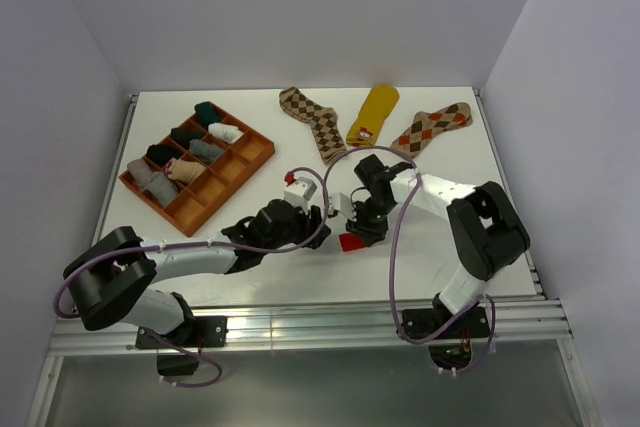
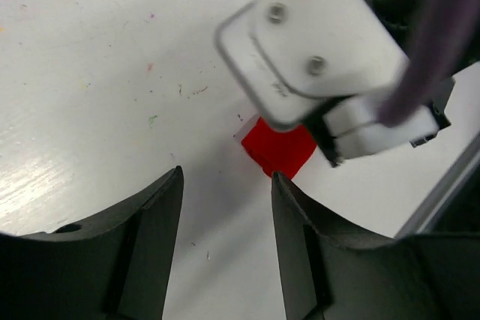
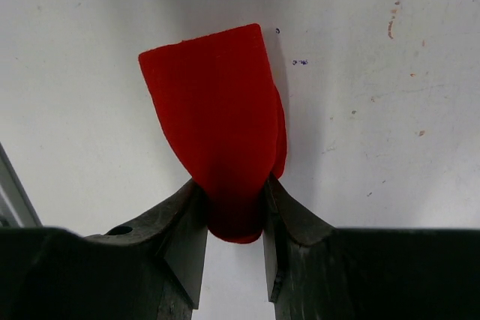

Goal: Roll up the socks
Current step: Roll the sock at the center of the board, then pick up the sock at the center of the board.

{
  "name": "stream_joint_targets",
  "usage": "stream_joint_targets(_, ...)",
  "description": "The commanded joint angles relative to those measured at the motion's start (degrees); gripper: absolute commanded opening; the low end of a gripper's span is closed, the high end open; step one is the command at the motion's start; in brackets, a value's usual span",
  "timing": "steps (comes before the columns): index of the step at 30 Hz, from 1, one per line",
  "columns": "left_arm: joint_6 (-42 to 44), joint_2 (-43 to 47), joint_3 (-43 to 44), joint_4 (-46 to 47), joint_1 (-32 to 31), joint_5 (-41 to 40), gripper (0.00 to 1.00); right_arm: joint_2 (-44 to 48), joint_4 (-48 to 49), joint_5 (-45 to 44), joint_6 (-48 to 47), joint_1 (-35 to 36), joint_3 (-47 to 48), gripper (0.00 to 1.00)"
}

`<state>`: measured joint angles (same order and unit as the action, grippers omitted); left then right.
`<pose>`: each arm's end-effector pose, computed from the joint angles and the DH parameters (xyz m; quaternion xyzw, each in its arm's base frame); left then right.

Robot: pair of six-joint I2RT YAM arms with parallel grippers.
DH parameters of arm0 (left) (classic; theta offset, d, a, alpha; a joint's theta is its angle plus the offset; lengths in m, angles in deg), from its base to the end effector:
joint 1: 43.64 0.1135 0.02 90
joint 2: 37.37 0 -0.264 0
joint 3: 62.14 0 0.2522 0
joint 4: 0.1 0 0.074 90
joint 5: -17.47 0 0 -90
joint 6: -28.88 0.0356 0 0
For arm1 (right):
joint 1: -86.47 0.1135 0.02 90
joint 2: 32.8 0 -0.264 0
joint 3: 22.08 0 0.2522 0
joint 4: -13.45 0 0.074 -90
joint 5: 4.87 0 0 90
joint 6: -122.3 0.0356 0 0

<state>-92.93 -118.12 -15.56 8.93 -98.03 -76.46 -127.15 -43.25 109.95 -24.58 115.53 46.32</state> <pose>0.1681 -0.2306 0.1859 0.1471 0.8308 -0.3451 0.4111 0.2378 0.1493 0.1609 -0.6744 0.7038 0.1931 0.1123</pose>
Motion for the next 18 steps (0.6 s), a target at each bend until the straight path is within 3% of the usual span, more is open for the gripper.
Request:
stream_joint_targets(1,9.7,-1.3,5.1,-6.6,-3.6,-9.3,0.56,-4.0,-3.6,-1.3,-0.5,-0.5,2.3,0.23)
stream_joint_targets(5,15.5,-3.2,8.4,-9.9,-7.7,-13.4,0.57,-6.4,-5.5,-0.4,-0.5,-0.8,4.6,0.22)
stream_joint_targets(18,23.2,-16.4,18.6,-12.8,-17.8,-20.7,0.61,-13.1,-13.2,1.8,-0.7,-1.9,11.9,0.22)
